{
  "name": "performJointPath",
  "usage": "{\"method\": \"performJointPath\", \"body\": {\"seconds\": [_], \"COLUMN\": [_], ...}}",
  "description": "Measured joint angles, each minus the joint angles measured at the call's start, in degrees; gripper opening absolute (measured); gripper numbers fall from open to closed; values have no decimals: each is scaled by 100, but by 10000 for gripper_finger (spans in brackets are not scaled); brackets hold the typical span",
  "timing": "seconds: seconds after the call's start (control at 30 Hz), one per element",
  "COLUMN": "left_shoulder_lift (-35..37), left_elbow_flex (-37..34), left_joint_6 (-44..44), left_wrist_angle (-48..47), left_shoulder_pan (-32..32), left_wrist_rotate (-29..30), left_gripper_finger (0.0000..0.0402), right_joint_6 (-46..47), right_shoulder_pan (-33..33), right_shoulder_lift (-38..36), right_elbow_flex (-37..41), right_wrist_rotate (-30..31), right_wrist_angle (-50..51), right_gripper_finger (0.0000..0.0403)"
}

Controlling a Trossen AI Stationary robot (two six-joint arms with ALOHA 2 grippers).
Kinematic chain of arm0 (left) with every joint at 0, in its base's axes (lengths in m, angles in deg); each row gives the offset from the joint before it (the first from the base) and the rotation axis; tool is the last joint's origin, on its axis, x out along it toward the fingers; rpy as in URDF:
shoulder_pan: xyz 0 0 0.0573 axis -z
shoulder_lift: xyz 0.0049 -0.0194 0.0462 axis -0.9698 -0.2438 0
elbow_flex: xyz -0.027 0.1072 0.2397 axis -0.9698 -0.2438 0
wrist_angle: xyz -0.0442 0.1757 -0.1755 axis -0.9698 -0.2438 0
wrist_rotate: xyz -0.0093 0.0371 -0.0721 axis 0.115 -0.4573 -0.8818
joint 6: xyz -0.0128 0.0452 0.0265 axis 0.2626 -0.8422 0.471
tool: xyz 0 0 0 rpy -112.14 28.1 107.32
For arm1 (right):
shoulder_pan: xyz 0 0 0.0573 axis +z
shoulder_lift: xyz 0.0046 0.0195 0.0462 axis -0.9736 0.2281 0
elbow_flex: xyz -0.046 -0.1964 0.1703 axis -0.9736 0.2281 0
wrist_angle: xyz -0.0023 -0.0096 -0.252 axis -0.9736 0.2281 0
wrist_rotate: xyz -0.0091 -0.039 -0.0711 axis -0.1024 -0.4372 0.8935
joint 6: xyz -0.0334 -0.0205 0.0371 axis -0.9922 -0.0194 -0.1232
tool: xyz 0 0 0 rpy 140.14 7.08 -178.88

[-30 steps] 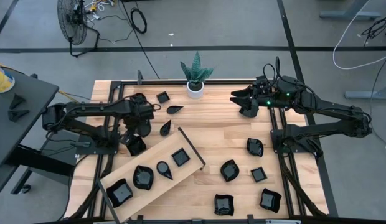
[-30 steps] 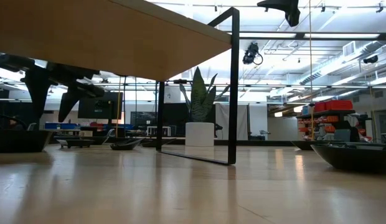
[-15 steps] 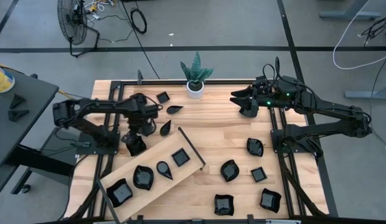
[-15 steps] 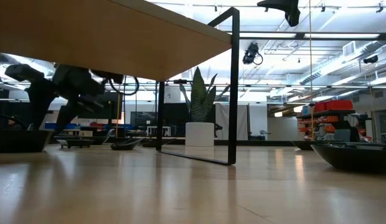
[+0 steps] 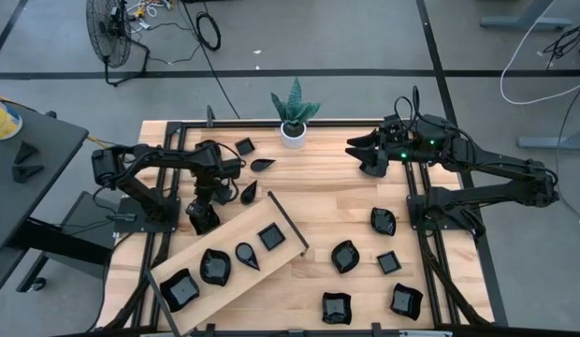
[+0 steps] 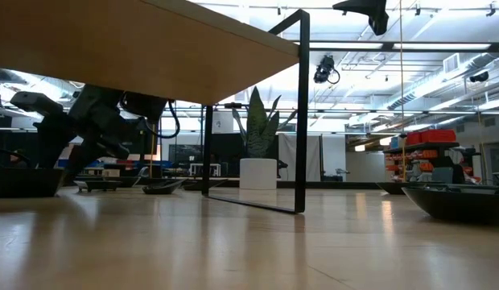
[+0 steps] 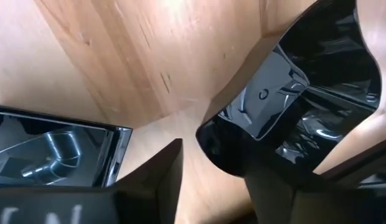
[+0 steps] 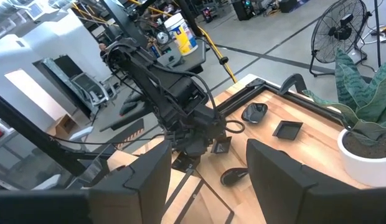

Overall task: Pick & Place Mini shaped plates
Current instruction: Stack the black distorted square plate on top of the black distorted square plate on the shelf

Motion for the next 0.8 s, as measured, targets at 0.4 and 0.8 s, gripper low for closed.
{"method": "performJointPath", "body": {"seconds": [0.4, 0.8], "left_shoulder_lift": [4, 10], "left_elbow_flex": [0, 0], "left_joint_6": [-6, -43], "left_wrist_angle": [-13, -49], "left_shoulder_pan": [2, 2], "left_wrist_rotate": [75, 168], "left_gripper_finger": [49, 11], "right_joint_6": [-2, -4], "right_shoulder_pan": [0, -1], "right_shoulder_lift": [0, 1], "right_elbow_flex": [0, 0], "right_wrist_rotate": [2, 7], "right_wrist_angle": [-1, -1], "right_gripper_finger": [210, 210]}}
